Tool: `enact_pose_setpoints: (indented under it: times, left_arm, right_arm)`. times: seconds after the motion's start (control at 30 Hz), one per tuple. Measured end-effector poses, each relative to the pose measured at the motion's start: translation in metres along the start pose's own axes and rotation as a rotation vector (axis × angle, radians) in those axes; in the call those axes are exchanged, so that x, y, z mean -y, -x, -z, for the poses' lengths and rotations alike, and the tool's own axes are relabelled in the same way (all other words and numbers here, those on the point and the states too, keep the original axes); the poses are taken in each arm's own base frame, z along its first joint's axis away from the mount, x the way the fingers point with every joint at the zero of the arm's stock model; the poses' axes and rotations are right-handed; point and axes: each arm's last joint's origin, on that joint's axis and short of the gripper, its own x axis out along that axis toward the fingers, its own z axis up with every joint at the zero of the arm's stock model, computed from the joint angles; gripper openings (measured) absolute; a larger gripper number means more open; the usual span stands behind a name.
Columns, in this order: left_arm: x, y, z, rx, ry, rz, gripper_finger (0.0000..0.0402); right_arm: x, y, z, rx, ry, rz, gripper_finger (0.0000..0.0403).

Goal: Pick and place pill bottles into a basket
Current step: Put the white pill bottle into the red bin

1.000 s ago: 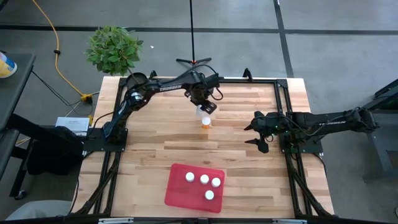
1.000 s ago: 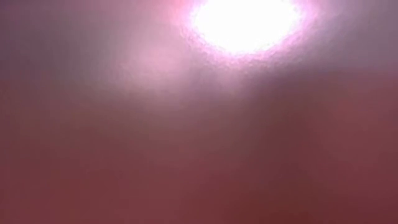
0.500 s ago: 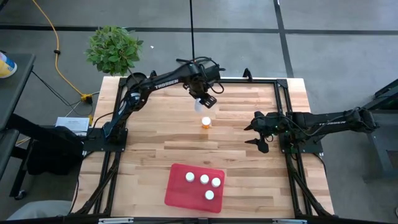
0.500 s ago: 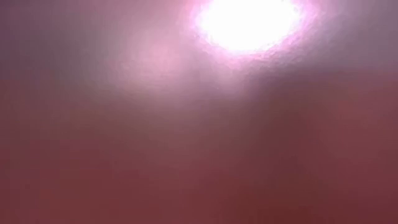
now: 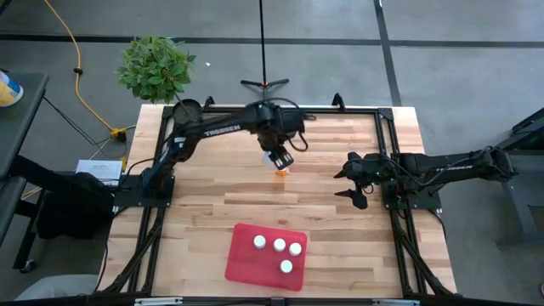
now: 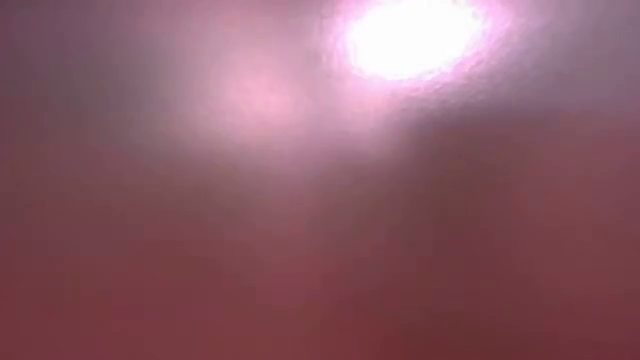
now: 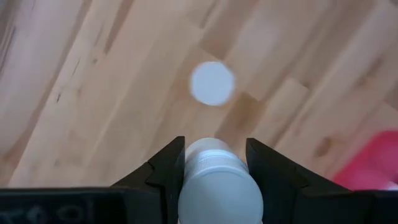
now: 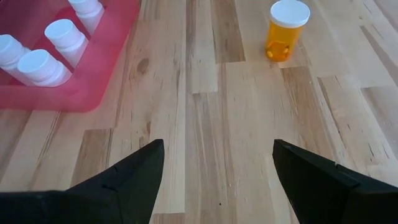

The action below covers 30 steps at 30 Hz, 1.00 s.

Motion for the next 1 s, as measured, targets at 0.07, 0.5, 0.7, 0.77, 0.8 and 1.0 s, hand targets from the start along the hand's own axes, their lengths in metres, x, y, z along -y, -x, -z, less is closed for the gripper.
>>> enact_pose_setpoints:
  times: [0.07, 0.5, 0.7, 0.77, 0.8, 1.0]
  left_arm:
    - [0.012, 0.010, 0.008, 0.023, -0.033, 0.007, 0.0185]
    - [0.095, 0.041, 0.062, 0.097, -0.167, 0.025, 0.0188]
    - [0.134, 0.046, 0.092, 0.142, -0.194, 0.013, 0.0185]
    - [0.147, 0.048, 0.103, 0.157, -0.195, 0.017, 0.0186]
    - [0.153, 0.049, 0.109, 0.166, -0.196, 0.012, 0.0188]
    - [0.187, 0.053, 0.144, 0.229, -0.193, 0.023, 0.0186]
  right_arm:
    - [0.000, 0.000, 0.000, -0.001, -0.005, 0.001, 0.0291]
    - [0.000, 0.000, 0.000, 0.000, -0.006, 0.003, 0.0291]
    - [0.000, 0.000, 0.000, 0.000, -0.006, 0.003, 0.0291]
    - [0.000, 0.000, 0.000, 0.000, -0.006, 0.003, 0.0291]
    - [0.000, 0.000, 0.000, 0.000, -0.006, 0.003, 0.0291]
    - [0.000, 0.000, 0.000, 0.000, -0.015, 0.003, 0.0291]
